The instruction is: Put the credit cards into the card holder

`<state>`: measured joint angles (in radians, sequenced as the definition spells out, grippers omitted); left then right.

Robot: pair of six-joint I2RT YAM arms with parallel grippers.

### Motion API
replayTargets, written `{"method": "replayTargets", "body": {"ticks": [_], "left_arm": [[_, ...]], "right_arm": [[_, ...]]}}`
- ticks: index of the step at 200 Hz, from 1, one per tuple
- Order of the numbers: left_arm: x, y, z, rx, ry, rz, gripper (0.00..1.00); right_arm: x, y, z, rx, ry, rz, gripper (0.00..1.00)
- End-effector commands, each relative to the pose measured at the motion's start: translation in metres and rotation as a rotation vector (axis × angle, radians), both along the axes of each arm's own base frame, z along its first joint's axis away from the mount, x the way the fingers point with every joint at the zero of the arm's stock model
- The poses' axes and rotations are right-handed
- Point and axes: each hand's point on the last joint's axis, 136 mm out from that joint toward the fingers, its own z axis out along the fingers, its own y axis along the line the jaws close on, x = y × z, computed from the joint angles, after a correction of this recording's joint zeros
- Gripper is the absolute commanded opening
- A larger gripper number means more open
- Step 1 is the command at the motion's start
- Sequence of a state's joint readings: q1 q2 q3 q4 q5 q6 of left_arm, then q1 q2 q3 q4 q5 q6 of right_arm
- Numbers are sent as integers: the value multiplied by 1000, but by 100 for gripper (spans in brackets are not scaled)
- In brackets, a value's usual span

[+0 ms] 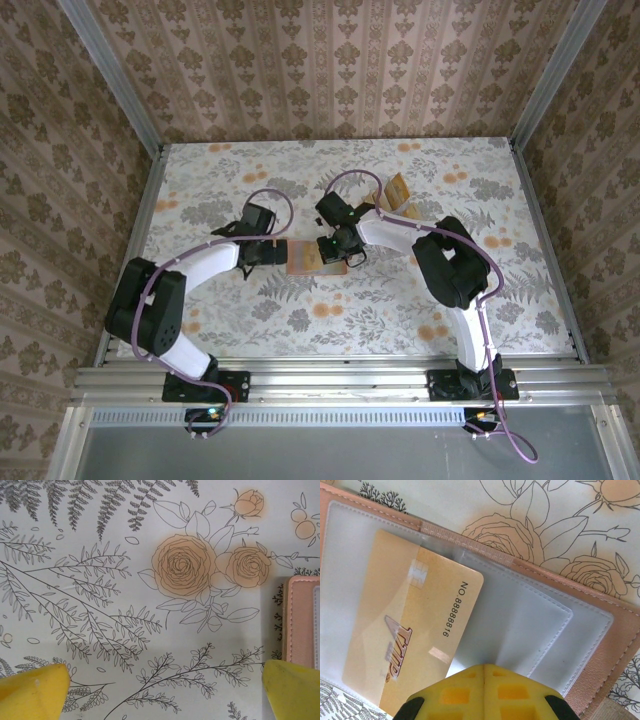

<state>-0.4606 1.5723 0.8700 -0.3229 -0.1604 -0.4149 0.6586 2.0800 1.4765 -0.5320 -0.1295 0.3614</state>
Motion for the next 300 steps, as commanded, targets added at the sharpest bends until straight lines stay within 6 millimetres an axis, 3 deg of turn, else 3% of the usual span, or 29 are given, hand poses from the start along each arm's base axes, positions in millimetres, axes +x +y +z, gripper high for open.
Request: {"method": "replayTargets", "body": {"ticks": [1, 126, 137, 300], "left_arm": [[-7, 15, -16, 42, 62, 18, 100], [-5, 5, -37, 53, 120, -3, 100], [-8, -6, -37, 54, 117, -34, 100], [-11, -22, -44, 50, 120, -65, 100]], "right_arm": [[2, -5, 10, -20, -11, 1, 0], [3, 10, 4, -8, 15, 26, 0], [2, 11, 3, -7, 18, 28, 0], [1, 35, -1, 32, 33, 48, 0]]}}
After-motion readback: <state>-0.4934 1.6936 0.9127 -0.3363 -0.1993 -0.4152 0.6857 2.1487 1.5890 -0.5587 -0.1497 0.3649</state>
